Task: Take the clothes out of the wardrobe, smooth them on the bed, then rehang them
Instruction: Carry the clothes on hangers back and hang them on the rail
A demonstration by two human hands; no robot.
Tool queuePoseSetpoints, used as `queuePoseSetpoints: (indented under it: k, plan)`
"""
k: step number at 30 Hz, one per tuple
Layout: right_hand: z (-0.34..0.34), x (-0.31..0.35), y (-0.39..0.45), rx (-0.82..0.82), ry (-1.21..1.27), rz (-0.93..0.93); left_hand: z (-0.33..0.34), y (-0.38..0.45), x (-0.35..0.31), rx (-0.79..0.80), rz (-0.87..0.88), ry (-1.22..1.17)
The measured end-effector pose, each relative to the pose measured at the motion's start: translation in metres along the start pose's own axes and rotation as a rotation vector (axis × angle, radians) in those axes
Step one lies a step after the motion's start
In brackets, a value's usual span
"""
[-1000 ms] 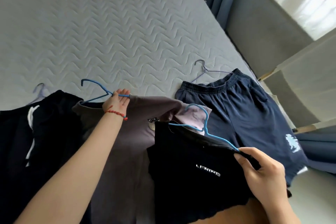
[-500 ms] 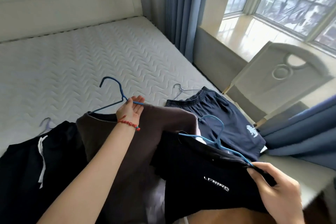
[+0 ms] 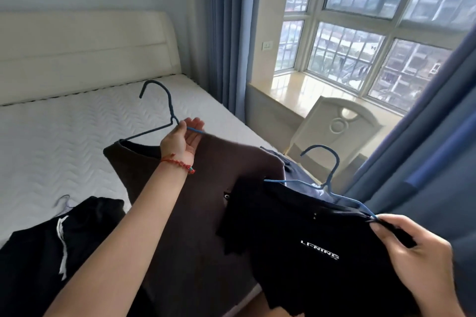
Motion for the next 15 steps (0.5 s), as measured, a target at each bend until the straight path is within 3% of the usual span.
queuePoseSetpoints:
  k: [8,15]
  plan:
    - [-0.069,0.017,-0.049,0.01,0.093,-0.115,0.038,-0.126,-0.051,0.065,0.176,0.042]
    - [-0.092,0.035,-0.094,0.183,0.208,-0.155,0.023,-0.25,-0.098,-0.011,0.357,0.04]
Point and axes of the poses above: each hand's wrist, its own y-axis towards the middle knuckle, its own z-axis out of the palm, x = y × z, the point moved 1 cm from there along y, towards the middle knuckle, and after that the axes turned 12 degrees about x, right-handed, at the moved point
